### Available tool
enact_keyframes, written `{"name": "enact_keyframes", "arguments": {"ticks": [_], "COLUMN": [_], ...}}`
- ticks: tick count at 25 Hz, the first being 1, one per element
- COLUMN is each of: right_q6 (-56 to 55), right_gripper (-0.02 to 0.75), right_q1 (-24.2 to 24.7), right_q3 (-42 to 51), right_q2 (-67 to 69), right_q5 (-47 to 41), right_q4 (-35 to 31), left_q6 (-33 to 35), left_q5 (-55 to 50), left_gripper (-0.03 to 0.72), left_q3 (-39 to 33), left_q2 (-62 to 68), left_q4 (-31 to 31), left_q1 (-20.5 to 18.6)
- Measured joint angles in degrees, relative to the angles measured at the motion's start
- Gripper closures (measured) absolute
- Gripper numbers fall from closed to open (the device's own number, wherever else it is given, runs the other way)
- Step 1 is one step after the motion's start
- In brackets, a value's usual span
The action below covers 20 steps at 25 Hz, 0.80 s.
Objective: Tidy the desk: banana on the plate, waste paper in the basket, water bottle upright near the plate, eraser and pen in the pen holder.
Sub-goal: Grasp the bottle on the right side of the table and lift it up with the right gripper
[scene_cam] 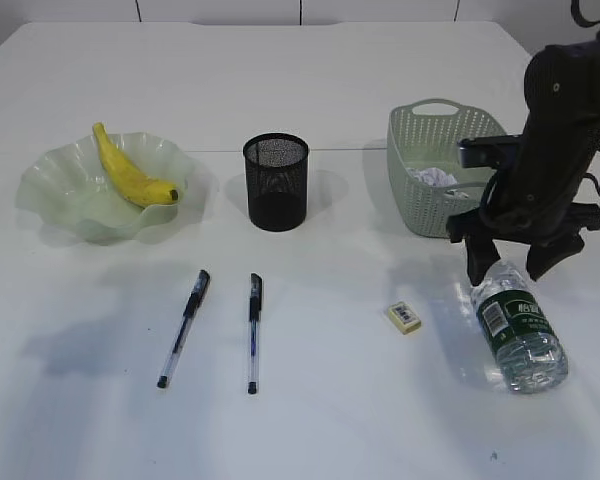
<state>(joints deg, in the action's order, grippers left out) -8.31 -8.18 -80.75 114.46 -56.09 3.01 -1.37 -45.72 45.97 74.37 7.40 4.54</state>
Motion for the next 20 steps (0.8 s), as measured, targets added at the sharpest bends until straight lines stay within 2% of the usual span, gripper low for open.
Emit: {"name": "enact_keyframes", "arguments": {"ticks": [20], "right_q6": [0.0], "right_gripper": [0.188], "right_q1": [0.0], "right_q3": [0.0], "right_q2": [1.03], "right_q5": [4.4], "right_q4": [-0.19], "left_q6": [0.0], "left_q5": [1.19], "left_gripper": [0.385], "left_q3": [0.0], "left_q2": [0.0], "left_q4": [0.0], "left_q1": [0.0]}}
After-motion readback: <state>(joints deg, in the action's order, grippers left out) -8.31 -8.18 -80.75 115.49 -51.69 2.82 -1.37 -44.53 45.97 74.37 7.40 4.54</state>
